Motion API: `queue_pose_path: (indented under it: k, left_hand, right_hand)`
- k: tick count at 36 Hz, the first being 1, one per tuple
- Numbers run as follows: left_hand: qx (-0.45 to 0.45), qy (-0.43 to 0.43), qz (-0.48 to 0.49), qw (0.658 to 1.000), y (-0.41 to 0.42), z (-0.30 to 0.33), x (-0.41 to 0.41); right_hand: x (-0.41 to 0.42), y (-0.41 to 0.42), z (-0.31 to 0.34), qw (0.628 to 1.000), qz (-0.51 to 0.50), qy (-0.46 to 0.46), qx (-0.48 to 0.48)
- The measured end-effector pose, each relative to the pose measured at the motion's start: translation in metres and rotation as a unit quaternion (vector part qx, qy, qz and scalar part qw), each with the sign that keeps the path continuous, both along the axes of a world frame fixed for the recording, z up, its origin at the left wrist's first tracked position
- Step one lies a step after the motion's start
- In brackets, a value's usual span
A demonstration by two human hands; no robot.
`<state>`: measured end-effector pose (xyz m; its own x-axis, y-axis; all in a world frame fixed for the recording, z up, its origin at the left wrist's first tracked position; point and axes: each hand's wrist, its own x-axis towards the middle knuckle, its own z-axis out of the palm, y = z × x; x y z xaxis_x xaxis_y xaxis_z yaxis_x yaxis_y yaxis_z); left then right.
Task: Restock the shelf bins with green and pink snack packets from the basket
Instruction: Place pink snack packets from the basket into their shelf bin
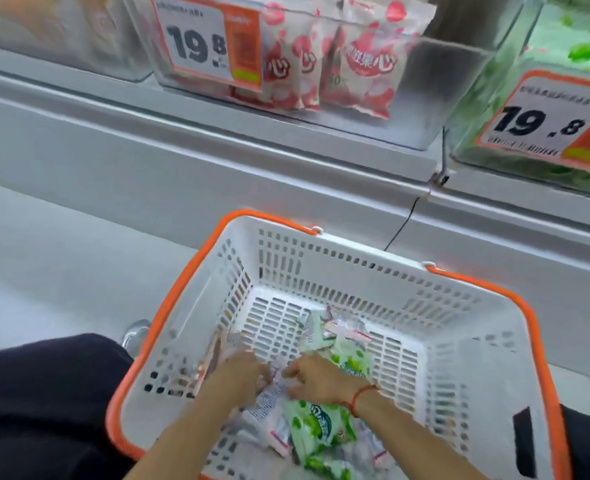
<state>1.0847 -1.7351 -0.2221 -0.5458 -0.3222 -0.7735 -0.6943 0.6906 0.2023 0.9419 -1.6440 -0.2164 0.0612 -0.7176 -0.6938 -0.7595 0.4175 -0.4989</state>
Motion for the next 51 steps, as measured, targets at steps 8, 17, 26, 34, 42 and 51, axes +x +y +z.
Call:
queue_pose_path:
  k: [8, 17, 26, 34, 42, 51]
  left_hand:
    - [-0.001, -0.023, -0.078, 0.997, -0.003, -0.013, 0.000]
    - [0.116, 0.077, 0.056, 0.989, -0.012, 0.007, -0.011]
    - [0.280, 0.296, 0.244, 0.880, -0.067, 0.137, -0.047]
    - [0.279, 0.404, 0.218, 0.843, -0.087, 0.225, -0.069]
    - [0.125, 0.617, 0.265, 0.731, -0.084, 0.281, -0.089]
    - [0.063, 0.740, 0.271, 0.612, -0.077, 0.345, -0.105]
  right_hand:
    - [0.025, -0.001, -0.023, 0.998, 0.014, 0.056, 0.040]
    - [0.000, 0.003, 0.000, 0.984, -0.135, -0.095, 0.066]
    - [-0.063, -0.029, 0.089, 0.882, -0.339, -0.327, 0.020]
    - [-0.102, -0.054, 0.185, 0.803, -0.410, -0.432, -0.002]
    - [-0.099, -0.062, 0.291, 0.823, -0.395, -0.365, -0.180]
    - [-0.101, -0.054, 0.373, 0.832, -0.278, -0.156, -0.454]
